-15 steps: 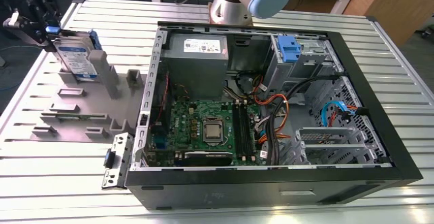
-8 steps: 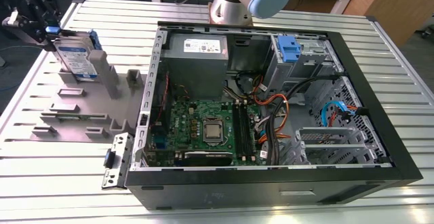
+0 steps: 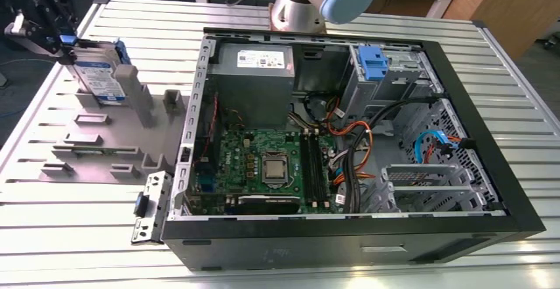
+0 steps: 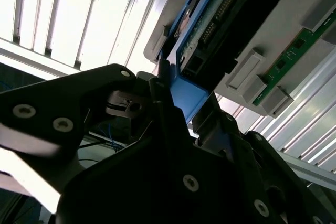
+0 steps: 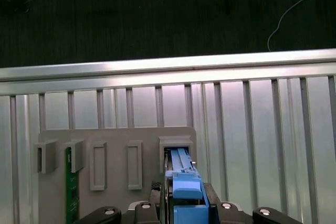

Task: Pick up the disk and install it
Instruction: 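Pick up the disk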

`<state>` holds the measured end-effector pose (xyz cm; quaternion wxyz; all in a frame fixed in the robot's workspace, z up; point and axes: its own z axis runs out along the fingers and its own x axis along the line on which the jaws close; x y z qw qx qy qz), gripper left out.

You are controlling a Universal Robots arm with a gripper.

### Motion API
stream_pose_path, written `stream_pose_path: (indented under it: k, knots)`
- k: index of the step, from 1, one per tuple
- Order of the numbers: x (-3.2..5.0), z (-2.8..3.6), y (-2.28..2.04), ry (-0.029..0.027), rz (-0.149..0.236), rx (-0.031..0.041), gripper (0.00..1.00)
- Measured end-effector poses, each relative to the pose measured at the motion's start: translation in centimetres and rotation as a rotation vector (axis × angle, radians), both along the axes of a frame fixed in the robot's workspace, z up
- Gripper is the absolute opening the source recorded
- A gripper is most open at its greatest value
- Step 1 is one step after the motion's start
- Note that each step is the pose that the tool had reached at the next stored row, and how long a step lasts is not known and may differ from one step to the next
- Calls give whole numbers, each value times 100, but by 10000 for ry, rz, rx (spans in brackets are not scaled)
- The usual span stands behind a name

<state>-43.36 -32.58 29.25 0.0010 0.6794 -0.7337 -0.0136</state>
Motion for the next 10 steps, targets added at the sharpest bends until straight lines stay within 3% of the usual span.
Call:
stream_pose_path:
  k: [10]
  knots:
    - [0,-1,0,0,0,0,36]
